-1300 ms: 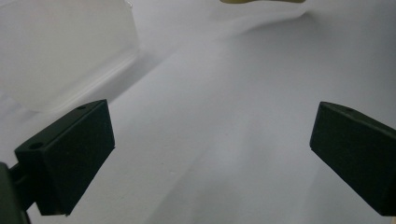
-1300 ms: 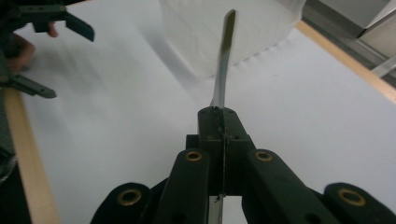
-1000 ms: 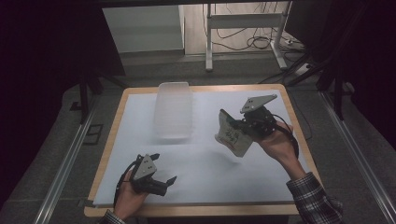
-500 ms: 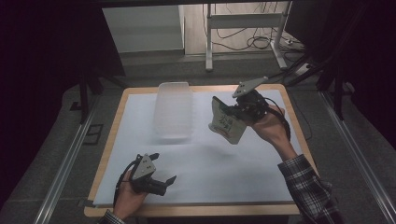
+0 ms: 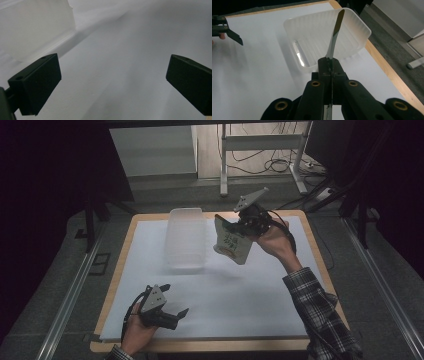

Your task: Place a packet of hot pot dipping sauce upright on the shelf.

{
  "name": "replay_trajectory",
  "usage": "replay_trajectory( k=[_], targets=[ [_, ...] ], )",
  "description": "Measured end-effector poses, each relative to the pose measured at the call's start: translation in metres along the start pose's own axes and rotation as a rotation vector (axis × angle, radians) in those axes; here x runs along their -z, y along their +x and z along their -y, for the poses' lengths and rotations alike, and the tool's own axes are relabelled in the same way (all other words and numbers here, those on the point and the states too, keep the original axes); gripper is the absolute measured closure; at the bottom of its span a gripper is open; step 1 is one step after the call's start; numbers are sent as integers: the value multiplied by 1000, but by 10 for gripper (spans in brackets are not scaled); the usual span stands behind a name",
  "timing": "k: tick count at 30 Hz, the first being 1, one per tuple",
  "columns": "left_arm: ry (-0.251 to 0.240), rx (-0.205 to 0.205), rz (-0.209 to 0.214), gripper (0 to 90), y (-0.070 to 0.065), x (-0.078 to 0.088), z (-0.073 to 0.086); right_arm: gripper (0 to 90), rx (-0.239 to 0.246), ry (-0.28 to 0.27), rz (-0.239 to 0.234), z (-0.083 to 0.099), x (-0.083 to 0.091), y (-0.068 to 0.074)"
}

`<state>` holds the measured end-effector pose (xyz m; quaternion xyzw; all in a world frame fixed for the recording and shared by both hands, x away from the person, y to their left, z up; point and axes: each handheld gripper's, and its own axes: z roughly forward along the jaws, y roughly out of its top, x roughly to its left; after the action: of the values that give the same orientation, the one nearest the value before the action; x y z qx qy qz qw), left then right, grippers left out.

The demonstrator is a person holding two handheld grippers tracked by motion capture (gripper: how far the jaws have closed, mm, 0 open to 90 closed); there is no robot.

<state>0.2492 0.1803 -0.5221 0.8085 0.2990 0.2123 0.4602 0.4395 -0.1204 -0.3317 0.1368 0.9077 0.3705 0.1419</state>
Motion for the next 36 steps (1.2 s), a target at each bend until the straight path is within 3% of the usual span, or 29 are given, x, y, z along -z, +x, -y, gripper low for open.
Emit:
replay_trajectory(
  k=[20, 36],
  targets=[
    [-1, -1, 0, 0, 0, 1, 0, 891, 53, 13, -94, -35, -51, -13],
    [-1, -2, 1, 0, 0, 1, 0, 891, 86, -5, -107, -65, -86, -3]
  ],
)
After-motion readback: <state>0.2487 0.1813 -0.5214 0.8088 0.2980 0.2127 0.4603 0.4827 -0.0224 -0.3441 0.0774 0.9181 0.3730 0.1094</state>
